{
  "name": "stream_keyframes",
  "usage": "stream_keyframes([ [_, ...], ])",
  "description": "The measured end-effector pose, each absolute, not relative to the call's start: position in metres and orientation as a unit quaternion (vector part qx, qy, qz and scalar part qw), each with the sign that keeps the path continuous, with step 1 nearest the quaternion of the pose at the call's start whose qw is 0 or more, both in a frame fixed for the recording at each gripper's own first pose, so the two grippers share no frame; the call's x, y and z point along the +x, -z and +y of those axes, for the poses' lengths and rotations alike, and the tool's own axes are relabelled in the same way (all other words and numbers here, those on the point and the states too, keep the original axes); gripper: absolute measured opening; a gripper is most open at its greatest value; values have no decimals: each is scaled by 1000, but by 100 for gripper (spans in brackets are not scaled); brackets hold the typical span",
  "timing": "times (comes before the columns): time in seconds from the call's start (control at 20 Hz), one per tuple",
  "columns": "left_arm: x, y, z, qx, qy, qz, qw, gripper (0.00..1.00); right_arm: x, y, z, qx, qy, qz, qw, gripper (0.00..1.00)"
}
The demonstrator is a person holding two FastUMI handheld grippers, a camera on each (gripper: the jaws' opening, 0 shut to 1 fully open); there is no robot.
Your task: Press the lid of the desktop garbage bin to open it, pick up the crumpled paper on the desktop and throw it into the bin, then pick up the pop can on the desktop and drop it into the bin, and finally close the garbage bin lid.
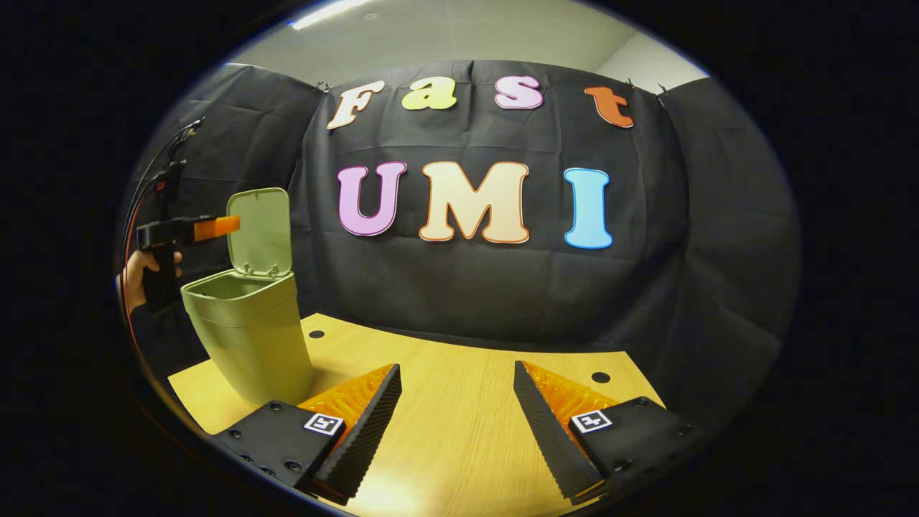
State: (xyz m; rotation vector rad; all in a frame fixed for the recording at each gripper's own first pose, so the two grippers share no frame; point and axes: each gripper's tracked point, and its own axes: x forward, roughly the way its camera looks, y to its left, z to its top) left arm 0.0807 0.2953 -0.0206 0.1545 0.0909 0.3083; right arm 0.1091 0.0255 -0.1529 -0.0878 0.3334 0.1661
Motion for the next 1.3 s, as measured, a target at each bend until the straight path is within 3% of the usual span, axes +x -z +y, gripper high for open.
stream_keyframes([
  [0.35, 131, -63, 309, 61, -142, -17, 988, 98, 98, 163, 17, -24, -52, 174, 983, 100],
  [0.5, 160, -88, 314, 46, -118, -32, 991, 94, 88, 173, 13, -20, -36, 184, 982, 100],
  [0.8, 200, -51, 343, 46, -121, 53, 990, 97, 81, 171, 8, -17, -16, 183, 983, 100],
  [0.85, 201, -42, 344, 44, -119, 72, 989, 94, 81, 172, 6, -19, -15, 184, 983, 100],
  [1.05, 188, -14, 347, 32, -123, 125, 984, 98, 80, 174, 8, -20, -25, 186, 982, 100],
  [1.3, 161, -15, 336, 24, -135, 123, 983, 99, 86, 174, 14, -21, -60, 187, 980, 99],
])
